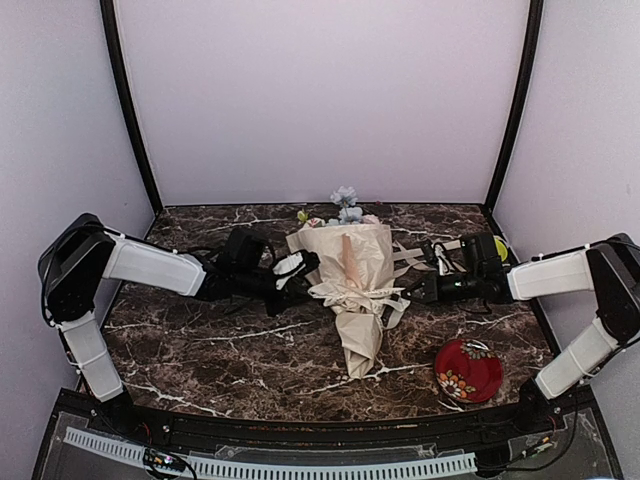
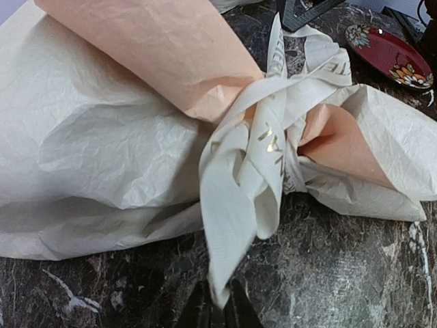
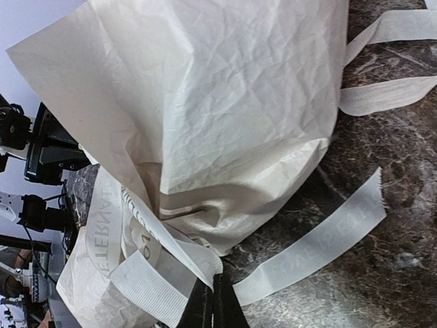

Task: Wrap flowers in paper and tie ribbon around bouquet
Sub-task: Tie the half-tied ribbon around the folded bouquet.

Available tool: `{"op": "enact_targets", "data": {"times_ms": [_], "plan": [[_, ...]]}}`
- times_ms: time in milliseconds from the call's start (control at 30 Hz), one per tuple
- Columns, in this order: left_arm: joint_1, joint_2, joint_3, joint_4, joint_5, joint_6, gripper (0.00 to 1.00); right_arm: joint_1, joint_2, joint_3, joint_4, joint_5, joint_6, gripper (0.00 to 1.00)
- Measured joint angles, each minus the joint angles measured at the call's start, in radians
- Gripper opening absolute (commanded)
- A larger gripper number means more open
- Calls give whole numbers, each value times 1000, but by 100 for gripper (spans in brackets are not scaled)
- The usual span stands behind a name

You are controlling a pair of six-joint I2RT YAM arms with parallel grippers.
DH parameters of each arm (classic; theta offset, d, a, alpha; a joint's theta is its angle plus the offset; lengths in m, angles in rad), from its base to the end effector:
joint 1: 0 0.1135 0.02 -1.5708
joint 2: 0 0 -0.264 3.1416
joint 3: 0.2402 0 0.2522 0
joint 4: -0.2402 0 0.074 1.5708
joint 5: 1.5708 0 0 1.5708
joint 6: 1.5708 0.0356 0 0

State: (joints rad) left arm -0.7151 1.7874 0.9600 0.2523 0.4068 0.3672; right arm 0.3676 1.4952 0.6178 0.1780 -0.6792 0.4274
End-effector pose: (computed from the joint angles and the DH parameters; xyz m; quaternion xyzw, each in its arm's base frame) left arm 0.2748 -0.2573 0.1736 0.5259 0.6879 -0.2558 0.4299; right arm 0.2538 0.1217 0.1612 -0.1150 0.8586 0.4325 0.2500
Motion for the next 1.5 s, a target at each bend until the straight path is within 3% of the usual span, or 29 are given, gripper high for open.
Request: {"op": "enact_targets", "data": {"times_ms": [133,233,300,433,467,767,1100,1300,1500], "plan": [[-2,0,1,-53,-13,37,39,-11,0,1,-26,35,-8,0],[-12,-3,1,-103,10,76,44,-12,0,2,-45,48,-20,0],[-16,-19,-1,-148,43,93,38,-12,5,5,-58,50,-27,0],[7,-90,-21,-153,116,71,1,-12,24,20,-81,52,-43,0],[21,-99,-21,-138,117,53,0,-12,27,25,-87,53,-49,0],[60,166,196,-92,69,-37,4,-12,28,33,-111,55,-65,0],[-50,182,195,-86,122,13,5,-12,33,33,-119,51,-74,0],[-42,182,195,-64,162,5,21,-12,33,34,-120,48,-75,0],[-40,182,191,-14,235,-22,30,-12,33,35,-121,47,-75,0]]}}
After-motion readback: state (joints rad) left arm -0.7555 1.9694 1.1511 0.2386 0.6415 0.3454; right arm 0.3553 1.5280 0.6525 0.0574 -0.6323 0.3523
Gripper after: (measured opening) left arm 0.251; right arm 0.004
